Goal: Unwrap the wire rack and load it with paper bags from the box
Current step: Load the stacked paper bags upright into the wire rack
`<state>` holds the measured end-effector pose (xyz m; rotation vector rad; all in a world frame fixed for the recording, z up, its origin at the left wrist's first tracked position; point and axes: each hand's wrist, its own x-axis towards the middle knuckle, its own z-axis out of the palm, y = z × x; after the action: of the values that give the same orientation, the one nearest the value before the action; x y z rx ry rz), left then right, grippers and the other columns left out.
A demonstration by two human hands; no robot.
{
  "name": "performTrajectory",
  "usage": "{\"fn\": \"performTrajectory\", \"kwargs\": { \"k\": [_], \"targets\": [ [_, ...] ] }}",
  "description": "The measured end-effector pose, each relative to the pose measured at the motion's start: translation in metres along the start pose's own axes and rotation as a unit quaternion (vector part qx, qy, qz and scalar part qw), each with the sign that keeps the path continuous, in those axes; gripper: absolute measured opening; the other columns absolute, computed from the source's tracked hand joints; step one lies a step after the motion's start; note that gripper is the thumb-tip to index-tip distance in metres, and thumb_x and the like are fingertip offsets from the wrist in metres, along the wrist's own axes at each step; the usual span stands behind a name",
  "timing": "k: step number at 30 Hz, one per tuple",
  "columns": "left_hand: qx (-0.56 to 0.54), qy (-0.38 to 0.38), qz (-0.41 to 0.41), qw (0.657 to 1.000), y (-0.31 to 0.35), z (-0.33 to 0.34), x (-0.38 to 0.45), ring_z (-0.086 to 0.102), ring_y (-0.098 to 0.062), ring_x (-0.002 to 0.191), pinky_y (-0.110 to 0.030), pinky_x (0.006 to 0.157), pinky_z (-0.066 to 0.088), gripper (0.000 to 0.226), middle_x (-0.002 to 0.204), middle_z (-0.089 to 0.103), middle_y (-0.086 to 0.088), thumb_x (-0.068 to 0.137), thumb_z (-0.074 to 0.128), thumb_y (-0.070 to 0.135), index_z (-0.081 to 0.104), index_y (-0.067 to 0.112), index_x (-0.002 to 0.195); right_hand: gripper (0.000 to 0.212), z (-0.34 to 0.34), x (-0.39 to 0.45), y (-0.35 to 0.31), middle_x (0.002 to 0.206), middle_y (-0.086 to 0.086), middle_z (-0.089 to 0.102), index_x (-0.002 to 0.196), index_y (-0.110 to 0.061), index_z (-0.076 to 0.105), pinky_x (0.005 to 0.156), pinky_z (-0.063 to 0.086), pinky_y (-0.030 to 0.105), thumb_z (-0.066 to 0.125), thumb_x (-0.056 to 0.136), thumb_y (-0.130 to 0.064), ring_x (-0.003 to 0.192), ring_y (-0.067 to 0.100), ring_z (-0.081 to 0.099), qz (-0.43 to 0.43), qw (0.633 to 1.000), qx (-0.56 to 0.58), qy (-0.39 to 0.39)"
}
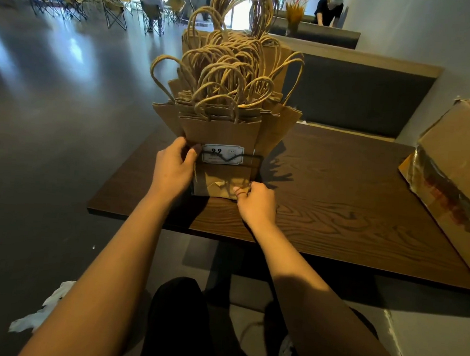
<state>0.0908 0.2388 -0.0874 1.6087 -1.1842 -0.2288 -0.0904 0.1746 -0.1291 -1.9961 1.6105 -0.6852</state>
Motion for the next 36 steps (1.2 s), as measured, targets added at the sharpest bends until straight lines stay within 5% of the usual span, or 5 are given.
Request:
{"fn": "performTrajectory", "kwargs": {
  "k": [6,11,20,32,36],
  "targets": [
    [0.054,0.063,0.033,0.996,-0.009,0.011,-0.015,0.057,0.005,0.087,-0.005,0.074,0.047,0.021,0.106,0.062,0.004,0.091,0.076,0.02,0.063,0.014,0.106,0.034,-0.009,-0.005,-0.004,0.106,0.013,0.067,0.105,-0.014,0.069,0.072,0.047,0.036,0.056,0.098,-0.045,0.101,0.037,0.064,-0.022,0.989,-0.146,0.007],
    [0.048,0.064,0.006,0.997,-0.014,0.013,-0.014,0.057,-0.015,0.103,-0.041,0.092,0.056,0.041,0.117,0.053,-0.003,0.084,0.08,0.02,0.053,0.015,0.115,0.049,-0.024,0.001,0.009,0.092,0.005,0.066,0.094,-0.019,0.067,0.065,0.047,0.033,0.062,0.088,-0.067,0.094,0.032,0.067,-0.019,0.983,-0.182,0.005],
    [-0.172,0.035,-0.06,0.983,0.012,0.001,0.013,0.047,-0.017,0.139,-0.05,0.118,0.039,0.11,0.152,0.045,-0.001,0.075,0.082,0.052,0.013,0.024,0.156,0.122,-0.1,0.023,-0.015,0.169,-0.003,0.014,0.16,-0.037,0.001,0.118,0.034,0.043,0.085,0.073,-0.054,0.151,0.021,0.026,-0.077,0.949,0.305,-0.034],
    [-0.208,-0.084,0.029,0.974,0.032,0.004,0.009,0.051,-0.001,0.13,-0.019,0.104,0.045,0.082,0.14,0.05,0.017,0.079,0.068,0.027,0.027,0.031,0.151,0.103,-0.077,0.019,-0.058,0.143,-0.011,0.043,0.159,-0.028,0.003,0.103,0.042,0.016,0.077,0.089,-0.013,0.12,-0.003,0.048,-0.134,0.908,0.392,-0.067],
    [-0.369,-0.036,-0.038,0.928,0.025,-0.009,0.018,0.058,-0.011,0.13,-0.024,0.1,0.051,0.059,0.148,0.053,-0.008,0.098,0.033,0.013,0.031,0.013,0.157,0.097,-0.086,0.019,-0.05,0.168,-0.006,0.017,0.162,-0.031,0.005,0.11,0.025,0.023,0.06,0.087,-0.059,0.145,0.003,0.021,-0.137,0.884,0.443,-0.063]
  ]
}}
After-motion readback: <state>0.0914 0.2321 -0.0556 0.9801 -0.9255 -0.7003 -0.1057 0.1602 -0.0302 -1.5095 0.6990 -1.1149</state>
